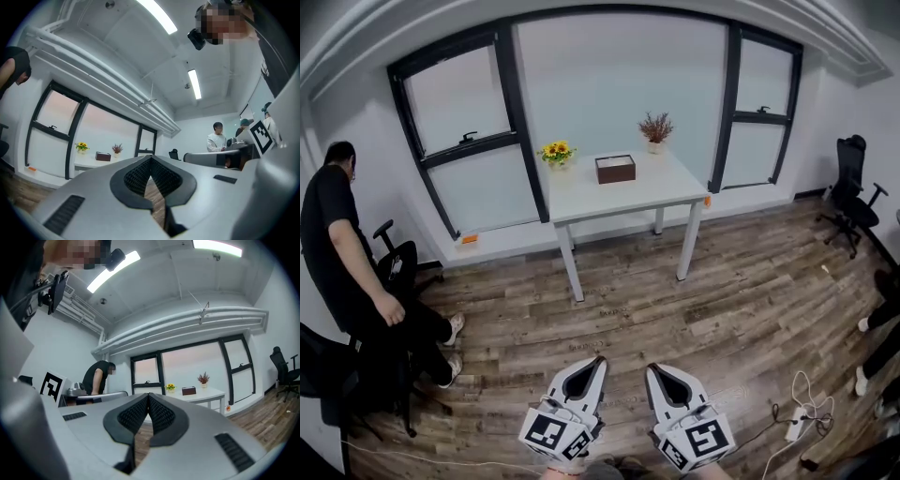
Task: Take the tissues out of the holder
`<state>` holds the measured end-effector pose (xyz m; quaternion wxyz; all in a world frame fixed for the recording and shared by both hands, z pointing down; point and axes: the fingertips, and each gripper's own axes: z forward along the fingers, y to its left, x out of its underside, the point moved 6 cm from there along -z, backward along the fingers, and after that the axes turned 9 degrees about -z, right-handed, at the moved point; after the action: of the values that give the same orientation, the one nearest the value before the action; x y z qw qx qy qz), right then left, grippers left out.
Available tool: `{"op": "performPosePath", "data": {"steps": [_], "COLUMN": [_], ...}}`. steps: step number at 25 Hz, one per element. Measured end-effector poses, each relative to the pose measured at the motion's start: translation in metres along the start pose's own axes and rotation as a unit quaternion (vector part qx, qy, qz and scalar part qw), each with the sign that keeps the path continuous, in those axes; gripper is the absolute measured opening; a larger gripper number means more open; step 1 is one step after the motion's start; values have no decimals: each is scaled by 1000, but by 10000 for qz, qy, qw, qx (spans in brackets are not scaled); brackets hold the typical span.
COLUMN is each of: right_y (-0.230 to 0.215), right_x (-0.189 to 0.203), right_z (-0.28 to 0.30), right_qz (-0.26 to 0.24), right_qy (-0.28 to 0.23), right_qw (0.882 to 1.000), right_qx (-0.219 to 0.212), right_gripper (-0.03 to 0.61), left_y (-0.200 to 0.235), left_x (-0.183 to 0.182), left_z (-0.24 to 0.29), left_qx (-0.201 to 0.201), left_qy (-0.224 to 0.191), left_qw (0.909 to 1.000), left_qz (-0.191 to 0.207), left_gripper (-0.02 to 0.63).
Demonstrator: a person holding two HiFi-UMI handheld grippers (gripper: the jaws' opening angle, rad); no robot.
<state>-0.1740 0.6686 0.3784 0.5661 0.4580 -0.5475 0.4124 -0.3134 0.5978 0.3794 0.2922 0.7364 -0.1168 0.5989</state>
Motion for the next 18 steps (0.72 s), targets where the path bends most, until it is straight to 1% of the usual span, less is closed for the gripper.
{"op": "performPosePath", "data": {"steps": [6,10,14,18], "right_y": [-13,-23,-39,-58], "right_x": [11,13,19,24], "right_z": [-12,-9,9,38], "right_qz": [89,96,97,135], "right_qy": [-63,-30,14,69], "right_qw": [9999,9999,9999,9999], "right_qx": [67,39,39,58], "right_gripper": [6,6,6,6], "left_y": [-9,-5,5,26], "left_x": [17,22,25,26], "left_z": [2,18,45,74], "left_qx": [9,21,115,163], "left_qy": [62,87,113,161], "left_qw": [10000,9999,9999,9997], "left_qz": [-24,-74,-60,-95], "left_gripper": [8,8,8,8]}}
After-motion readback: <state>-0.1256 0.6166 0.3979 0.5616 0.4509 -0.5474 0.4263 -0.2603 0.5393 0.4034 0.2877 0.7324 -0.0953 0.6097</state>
